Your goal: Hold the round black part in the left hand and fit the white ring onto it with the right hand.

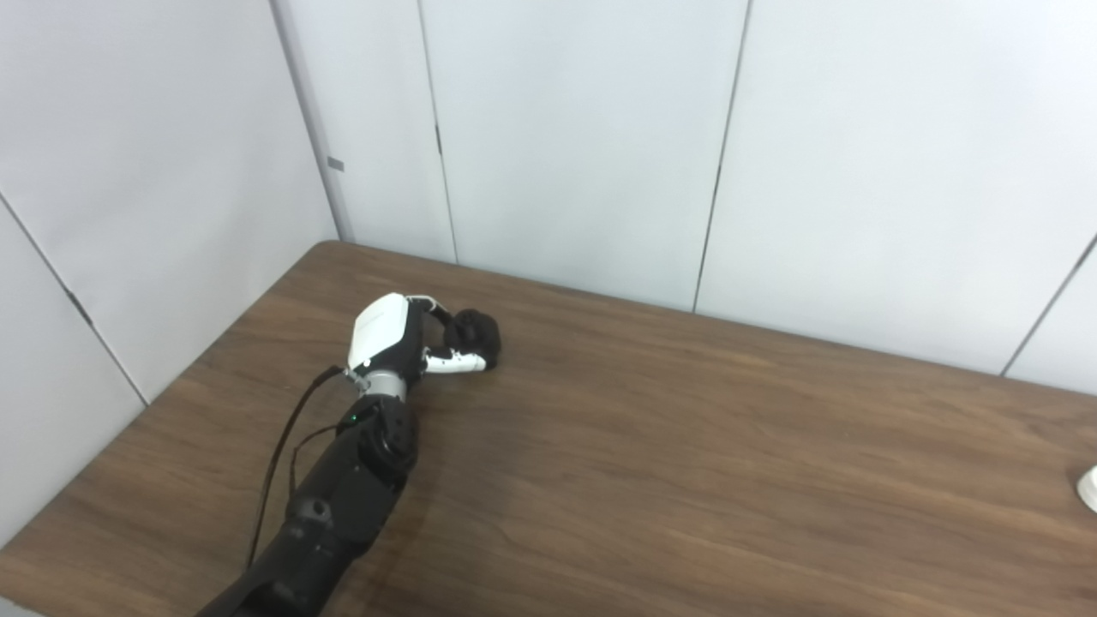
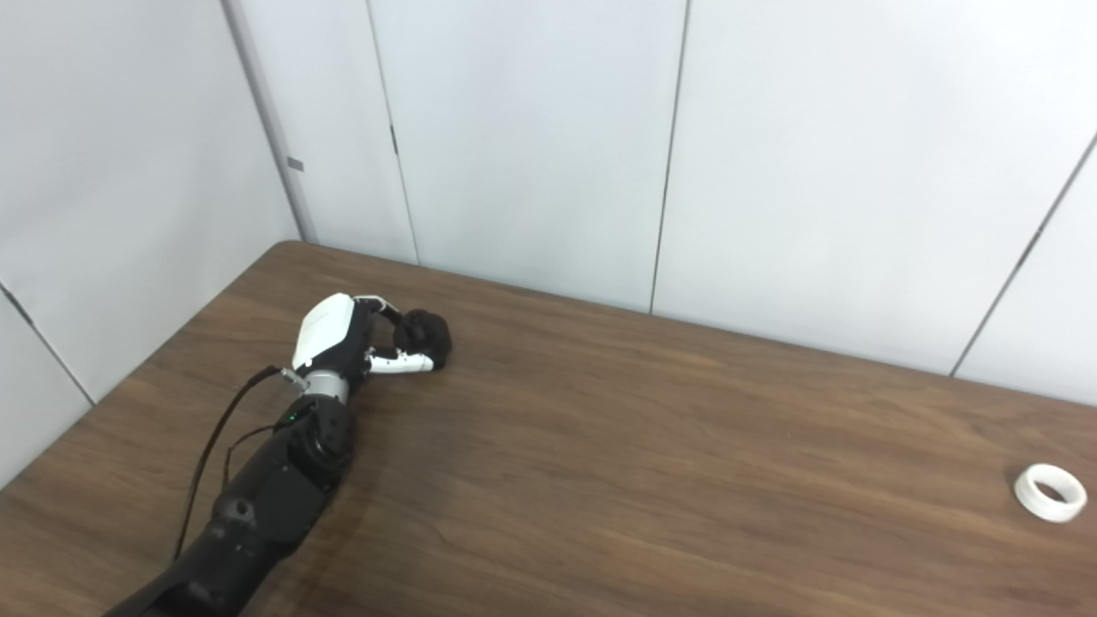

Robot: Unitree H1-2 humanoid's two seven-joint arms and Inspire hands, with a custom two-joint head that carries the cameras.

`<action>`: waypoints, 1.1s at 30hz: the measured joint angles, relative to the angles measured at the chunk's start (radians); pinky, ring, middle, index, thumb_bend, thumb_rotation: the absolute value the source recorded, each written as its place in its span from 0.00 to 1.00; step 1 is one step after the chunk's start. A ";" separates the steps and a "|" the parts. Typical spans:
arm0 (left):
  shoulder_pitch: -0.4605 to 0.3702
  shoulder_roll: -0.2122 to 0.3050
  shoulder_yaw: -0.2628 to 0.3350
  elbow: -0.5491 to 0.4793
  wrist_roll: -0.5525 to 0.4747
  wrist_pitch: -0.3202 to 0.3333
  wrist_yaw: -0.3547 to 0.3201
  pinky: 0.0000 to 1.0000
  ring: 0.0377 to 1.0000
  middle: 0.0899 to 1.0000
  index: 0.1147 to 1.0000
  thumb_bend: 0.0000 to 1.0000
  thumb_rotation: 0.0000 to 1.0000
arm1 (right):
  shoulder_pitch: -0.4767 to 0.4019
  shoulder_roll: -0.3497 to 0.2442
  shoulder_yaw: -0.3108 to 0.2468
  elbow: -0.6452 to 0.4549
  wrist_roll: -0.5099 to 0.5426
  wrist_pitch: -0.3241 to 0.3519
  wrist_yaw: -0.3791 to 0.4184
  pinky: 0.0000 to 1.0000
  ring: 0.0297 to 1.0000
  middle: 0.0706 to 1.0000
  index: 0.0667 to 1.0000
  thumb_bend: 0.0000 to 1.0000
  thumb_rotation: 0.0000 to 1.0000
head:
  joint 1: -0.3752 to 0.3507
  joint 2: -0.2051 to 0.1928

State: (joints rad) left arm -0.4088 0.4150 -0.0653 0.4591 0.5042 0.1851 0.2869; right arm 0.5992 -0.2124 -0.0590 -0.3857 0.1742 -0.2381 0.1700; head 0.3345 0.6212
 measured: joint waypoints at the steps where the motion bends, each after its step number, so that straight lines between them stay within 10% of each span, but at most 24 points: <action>1: 0.009 0.000 -0.014 -0.018 0.003 -0.015 -0.007 1.00 0.86 0.81 0.41 0.52 0.05 | 0.000 0.004 0.001 -0.001 -0.002 0.001 -0.003 1.00 1.00 1.00 1.00 0.82 0.99 | -0.006 0.003; 33: 0.156 -0.043 -0.275 -0.322 0.086 -0.367 -0.283 1.00 0.89 0.80 0.41 0.52 0.05 | -0.028 0.071 0.071 -0.026 -0.106 0.038 -0.041 1.00 1.00 1.00 1.00 0.81 0.99 | -0.242 0.052</action>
State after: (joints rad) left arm -0.2529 0.3720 -0.3400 0.1375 0.5902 -0.1819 0.0035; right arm 0.5711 -0.1414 0.0124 -0.4112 0.0678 -0.1999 0.1288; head 0.0922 0.6734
